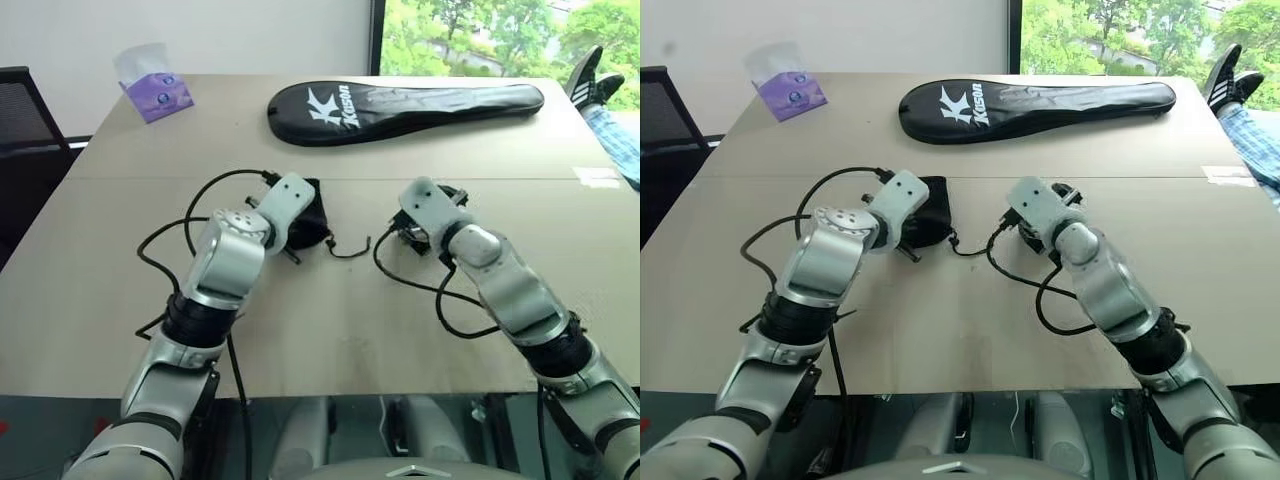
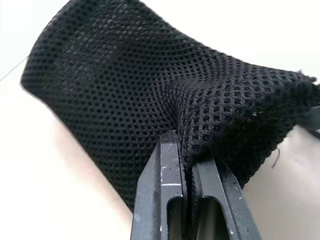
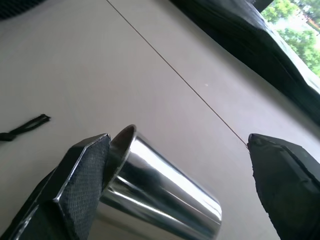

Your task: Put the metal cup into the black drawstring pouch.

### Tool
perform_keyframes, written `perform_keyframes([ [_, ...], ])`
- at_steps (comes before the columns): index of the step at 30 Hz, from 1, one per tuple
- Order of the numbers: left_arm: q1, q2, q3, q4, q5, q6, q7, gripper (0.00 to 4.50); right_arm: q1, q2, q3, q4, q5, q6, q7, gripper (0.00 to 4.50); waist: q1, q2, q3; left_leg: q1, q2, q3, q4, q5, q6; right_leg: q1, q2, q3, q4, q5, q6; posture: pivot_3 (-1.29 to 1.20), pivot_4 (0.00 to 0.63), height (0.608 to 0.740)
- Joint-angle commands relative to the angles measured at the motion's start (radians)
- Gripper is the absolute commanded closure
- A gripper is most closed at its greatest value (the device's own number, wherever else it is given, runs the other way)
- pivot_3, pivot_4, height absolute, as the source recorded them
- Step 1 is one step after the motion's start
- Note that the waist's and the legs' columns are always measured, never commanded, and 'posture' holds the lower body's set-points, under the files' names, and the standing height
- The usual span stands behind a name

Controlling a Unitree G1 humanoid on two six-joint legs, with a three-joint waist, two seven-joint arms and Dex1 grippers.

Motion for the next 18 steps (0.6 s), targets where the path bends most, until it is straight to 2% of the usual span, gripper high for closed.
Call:
perform_keyframes([
  [1,0.007,0.022,0.001,-0.059,-0.027,0.013,0.028,4.4,0.004,-0.032,-0.005,-0.029,-0.066,-0.009,-0.01,0.0,-0.001,0.0,0.0,0.0,0.0,0.0,0.0,0.0,0.0,0.0,0.0,0.0,0.0,0.0,0.0,0.0,0.15,0.74],
  [5,0.01,0.023,-0.004,-0.064,-0.051,0.016,0.052,4.4,0.035,-0.092,-0.016,-0.073,-0.105,0.025,0.011,0.0,0.0,0.0,0.0,0.0,0.0,0.0,0.0,0.0,0.0,0.0,0.0,0.0,0.0,0.0,0.0,0.0,0.15,0.74],
  [8,0.008,0.023,-0.007,-0.058,-0.068,0.011,0.067,4.5,0.073,-0.135,-0.032,-0.096,-0.13,0.04,0.018,0.8,0.0,0.0,0.0,0.0,0.0,0.0,0.0,0.0,0.0,0.0,0.0,0.0,0.0,0.0,0.0,0.0,0.15,0.74],
  [10,0.008,0.025,-0.009,-0.056,-0.079,0.009,0.075,4.5,0.088,-0.144,-0.039,-0.1,-0.138,0.038,0.021,1.87,0.0,0.0,0.0,0.0,0.0,0.0,0.0,0.0,0.0,0.0,0.0,0.0,0.0,0.0,0.0,0.0,0.15,0.74],
  [15,0.001,0.036,-0.01,-0.048,-0.105,0.0,0.089,4.5,0.112,-0.15,-0.058,-0.09,-0.165,0.012,0.008,4.1,-0.004,0.0,0.0,0.0,0.0,0.0,0.0,0.0,0.0,0.0,0.0,0.0,0.0,0.0,0.0,0.0,0.15,0.74],
  [16,0.0,0.037,-0.009,-0.047,-0.11,-0.001,0.092,4.5,0.114,-0.15,-0.058,-0.088,-0.172,0.005,0.005,4.31,-0.004,0.0,0.0,0.0,0.0,0.0,0.0,0.0,0.0,0.0,0.0,0.0,0.0,0.0,0.0,0.0,0.15,0.74],
  [18,-0.001,0.039,-0.007,-0.049,-0.12,0.0,0.099,4.5,0.12,-0.155,-0.059,-0.086,-0.184,-0.013,0.005,4.31,-0.002,0.0,0.0,0.0,0.0,0.0,0.0,0.0,0.0,0.0,0.0,0.0,0.0,0.0,0.0,0.0,0.15,0.74],
])
